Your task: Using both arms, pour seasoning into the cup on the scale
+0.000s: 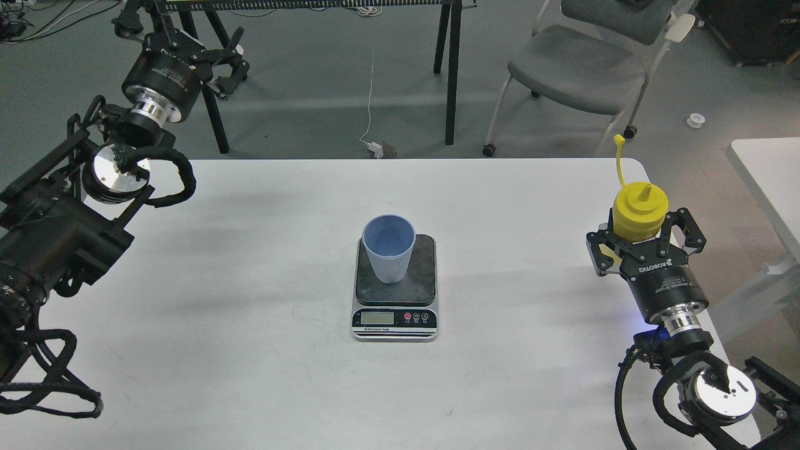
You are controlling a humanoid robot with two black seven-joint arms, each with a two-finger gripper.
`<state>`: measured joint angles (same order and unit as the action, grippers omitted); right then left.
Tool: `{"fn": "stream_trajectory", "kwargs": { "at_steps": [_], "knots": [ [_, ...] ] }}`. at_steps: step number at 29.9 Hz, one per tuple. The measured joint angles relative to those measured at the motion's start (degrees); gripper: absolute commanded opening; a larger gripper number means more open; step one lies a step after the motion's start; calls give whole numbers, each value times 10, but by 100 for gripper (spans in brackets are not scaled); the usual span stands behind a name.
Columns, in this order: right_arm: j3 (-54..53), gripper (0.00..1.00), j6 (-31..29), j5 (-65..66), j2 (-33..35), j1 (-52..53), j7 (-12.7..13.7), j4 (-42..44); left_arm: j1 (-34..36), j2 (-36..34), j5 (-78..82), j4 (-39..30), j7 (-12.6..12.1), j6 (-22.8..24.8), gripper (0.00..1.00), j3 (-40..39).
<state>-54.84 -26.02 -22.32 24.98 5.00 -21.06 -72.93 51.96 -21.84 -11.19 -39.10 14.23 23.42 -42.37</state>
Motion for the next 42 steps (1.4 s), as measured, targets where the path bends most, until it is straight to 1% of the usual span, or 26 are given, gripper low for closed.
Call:
{"fn": "stream_trajectory", "kwargs": {
  "at_steps": [7, 14, 18, 31, 42],
  "knots": [
    [1, 41, -17, 0, -25, -1, 4, 49, 3, 11, 2, 1, -1, 0, 99, 1],
    [5, 42, -20, 0, -68, 2, 26, 111, 3, 14, 5, 1, -1, 0, 99, 1],
    [6, 43, -20, 1, -82, 4, 29, 136, 3, 14, 5, 1, -1, 0, 99, 1],
    [9, 48, -20, 2, -92, 10, 29, 142, 2, 12, 5, 1, -1, 0, 99, 1],
    [9, 58, -20, 3, -93, 9, 29, 138, 3, 13, 5, 1, -2, 0, 99, 1]
  ]
}}
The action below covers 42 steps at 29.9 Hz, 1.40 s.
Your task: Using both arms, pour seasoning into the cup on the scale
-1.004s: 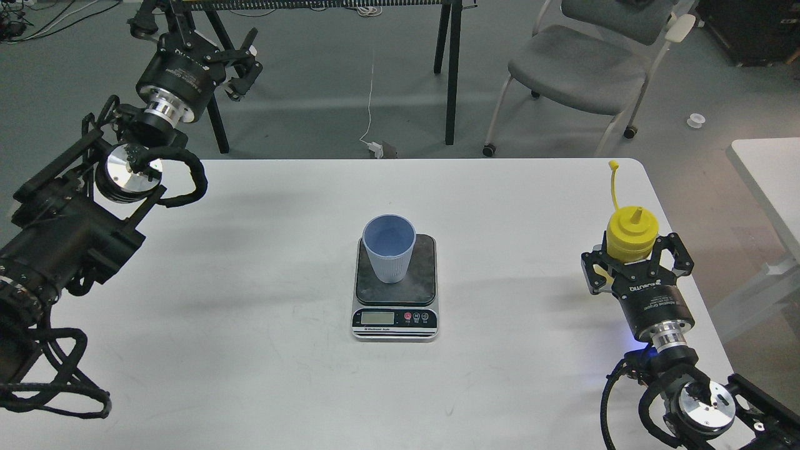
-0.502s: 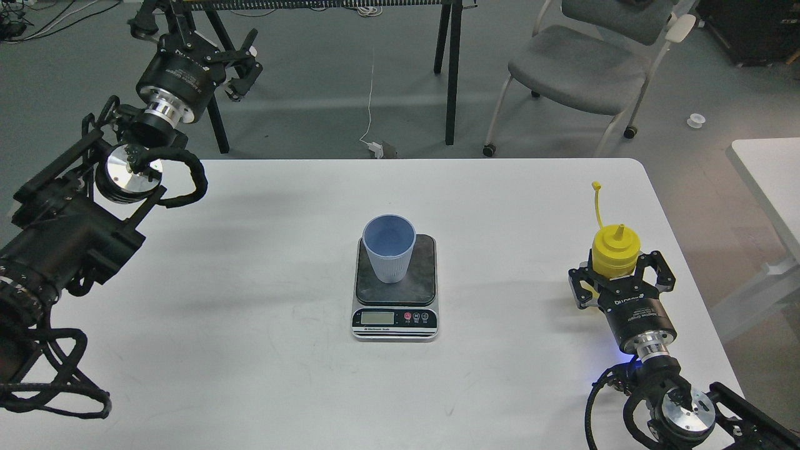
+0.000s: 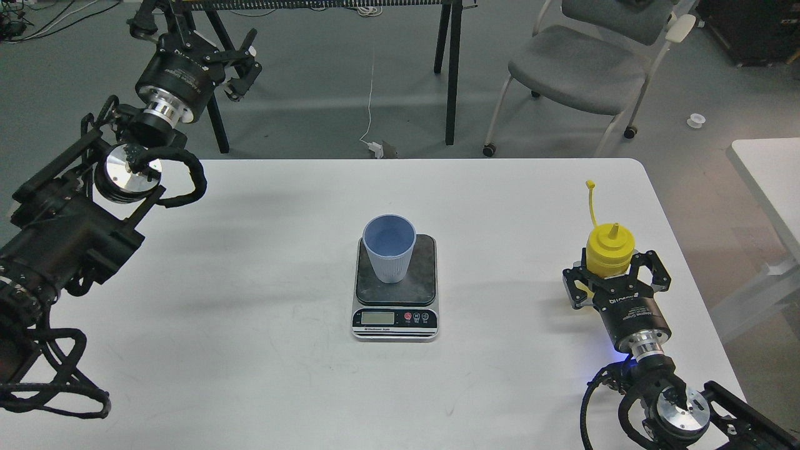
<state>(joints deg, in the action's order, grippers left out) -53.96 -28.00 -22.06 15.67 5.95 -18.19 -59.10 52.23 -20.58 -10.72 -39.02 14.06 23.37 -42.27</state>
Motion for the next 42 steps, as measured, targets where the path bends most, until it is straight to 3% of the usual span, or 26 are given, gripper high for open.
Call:
{"fn": "stream_trajectory", "kwargs": {
  "at_steps": [21, 42],
  "knots": [
    [-7, 80, 0, 0, 1, -6, -1, -5, 2, -2, 0, 0, 0, -2, 99, 0],
    [-6, 95, 0, 0, 1, -8, -5, -9, 2, -5, 0, -1, 0, -1, 99, 0]
  ]
}}
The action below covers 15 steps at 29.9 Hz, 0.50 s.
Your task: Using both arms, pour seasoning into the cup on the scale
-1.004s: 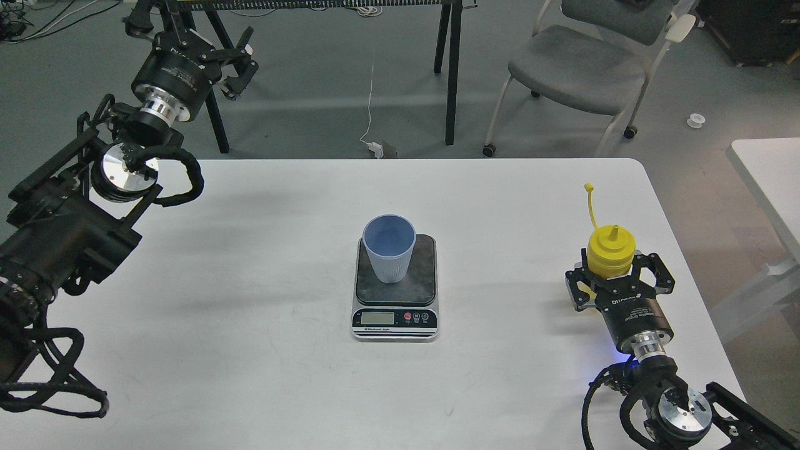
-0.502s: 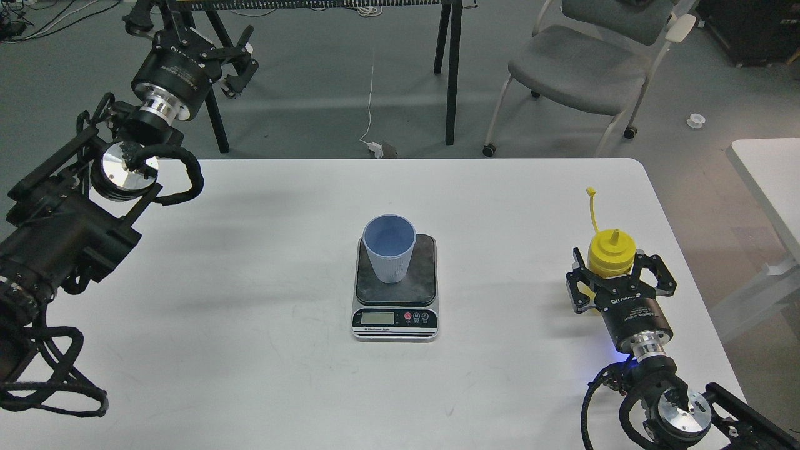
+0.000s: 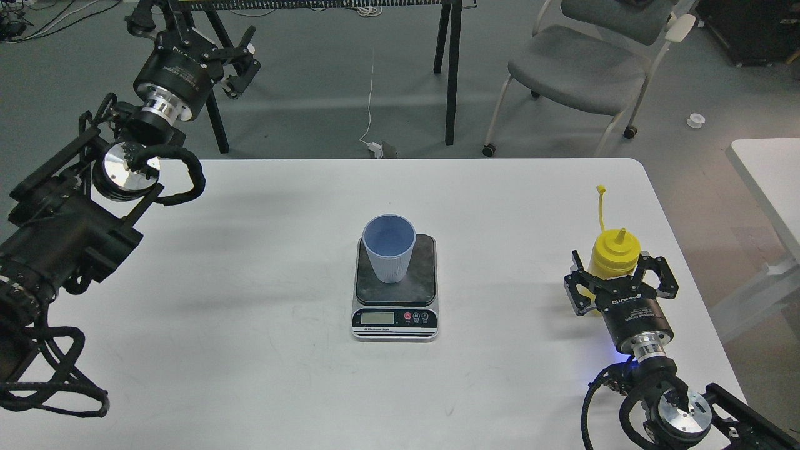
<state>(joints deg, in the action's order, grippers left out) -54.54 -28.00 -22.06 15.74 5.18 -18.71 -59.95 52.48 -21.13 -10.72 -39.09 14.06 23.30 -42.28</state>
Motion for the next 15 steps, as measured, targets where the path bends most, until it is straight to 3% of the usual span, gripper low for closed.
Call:
{"fn": "stream_trajectory", "kwargs": {
  "at_steps": [15],
  "knots": [
    [-10, 97, 0, -1, 6, -33, -2, -23, 0, -1, 0, 0, 0, 1, 99, 0]
  ]
}}
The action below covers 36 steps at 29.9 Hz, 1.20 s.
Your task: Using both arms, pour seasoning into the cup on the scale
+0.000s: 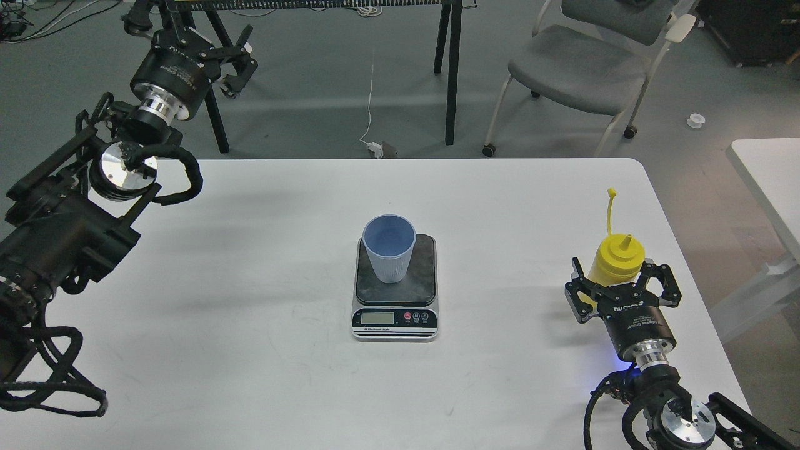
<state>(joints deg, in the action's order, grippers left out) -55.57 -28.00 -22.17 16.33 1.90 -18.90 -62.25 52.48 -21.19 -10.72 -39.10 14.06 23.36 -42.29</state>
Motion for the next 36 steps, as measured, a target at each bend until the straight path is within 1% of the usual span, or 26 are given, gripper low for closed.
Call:
{"fn": "stream_trajectory", "kwargs": {
  "at_steps": [13, 17, 23, 27, 30, 32, 36],
  "knots": [
    [-12, 98, 0, -1, 15, -53, 0, -16, 0, 1, 0, -1, 0, -1, 99, -1],
    [-12, 98, 0, -1, 31, -81, 0, -38, 0, -1, 0, -1, 0, -1, 99, -1],
    [-24, 98, 0, -1, 92, -133, 0, -102, 0, -2, -1, -1, 1, 0, 99, -1],
    [-53, 99, 0, 0, 157, -147, 0, -115, 0, -9, -1, -1, 1, 1, 99, -1],
    [-67, 99, 0, 5, 207, -138, 0, -102, 0, -15, -1, -1, 1, 3, 99, -1],
    [-69, 100, 0, 12, 237, -111, 0, -78, -1, -19, -1, -2, 1, 4, 99, -1],
    [-69, 100, 0, 46, 255, -21, 0, 7, -2, -23, -1, -2, 1, 6, 99, -1]
  ]
}}
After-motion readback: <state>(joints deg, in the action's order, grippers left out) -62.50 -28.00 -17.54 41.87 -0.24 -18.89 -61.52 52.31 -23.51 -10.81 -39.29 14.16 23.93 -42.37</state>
